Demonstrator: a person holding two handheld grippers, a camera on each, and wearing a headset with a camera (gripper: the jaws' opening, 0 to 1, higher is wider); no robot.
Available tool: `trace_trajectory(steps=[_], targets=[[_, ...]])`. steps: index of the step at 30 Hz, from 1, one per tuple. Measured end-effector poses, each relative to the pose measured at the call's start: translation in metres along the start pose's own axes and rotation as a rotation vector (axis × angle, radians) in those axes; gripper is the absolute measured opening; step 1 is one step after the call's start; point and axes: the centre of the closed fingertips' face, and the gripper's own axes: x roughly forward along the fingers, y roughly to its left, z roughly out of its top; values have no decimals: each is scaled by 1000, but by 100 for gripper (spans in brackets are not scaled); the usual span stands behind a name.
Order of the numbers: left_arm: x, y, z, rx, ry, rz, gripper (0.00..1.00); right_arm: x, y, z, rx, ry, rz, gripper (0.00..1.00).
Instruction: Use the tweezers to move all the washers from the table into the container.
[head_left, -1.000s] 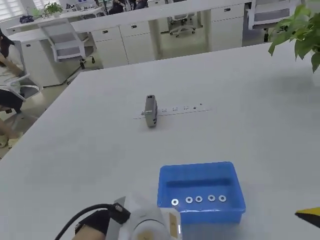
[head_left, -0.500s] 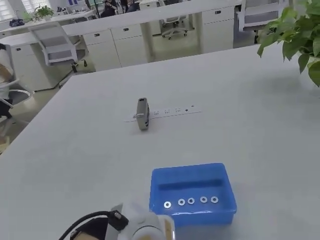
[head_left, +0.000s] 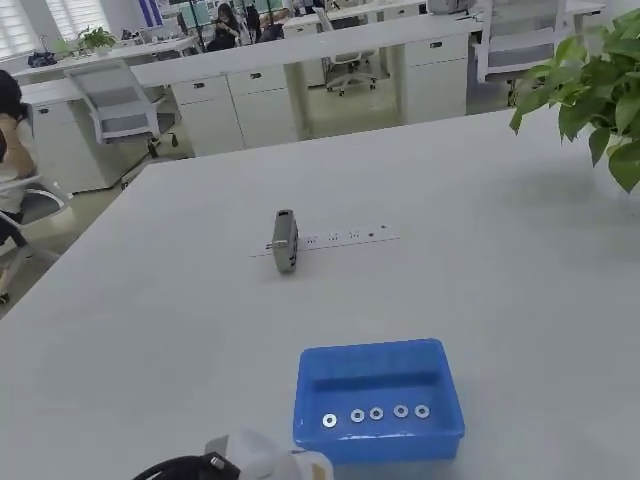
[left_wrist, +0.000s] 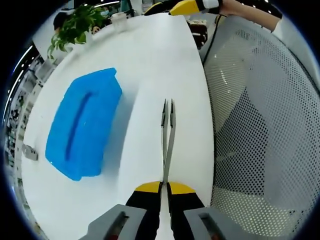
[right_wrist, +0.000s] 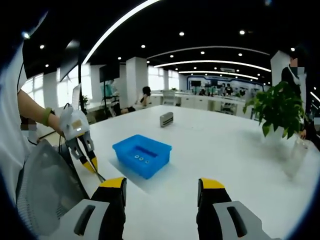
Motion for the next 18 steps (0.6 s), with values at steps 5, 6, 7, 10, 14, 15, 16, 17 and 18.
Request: trace_trajectory(steps=[5, 6, 7, 10, 14, 15, 16, 17, 18], targets=[[-4, 3, 5, -269, -167, 54, 26, -2, 0, 5, -56, -16, -23, 54], [-7, 6, 6, -311, -204, 72, 31, -2, 0, 6, -55, -19, -24, 55], [-14, 7, 7, -373, -260, 89, 33, -3, -1, 6, -52, -23, -24, 55], [-35, 13, 12, -492, -406, 148, 39, -3, 0, 8, -31, -35, -17, 58], [-67, 27, 10, -585, -542, 301, 57, -2, 0, 8, -60, -34, -34, 69], [-74, 30, 10, -602, -576, 333, 61, -2, 0, 8, -64, -36, -34, 71], [-86, 34, 9, -630, -625, 378, 64, -2, 0, 9, -64, -37, -36, 71], [-93, 37, 9, -648, -653, 410, 66, -3, -1, 9, -62, -41, -37, 71], [-102, 40, 8, -659, -691, 451, 68, -3, -2, 9, -53, -44, -36, 71]])
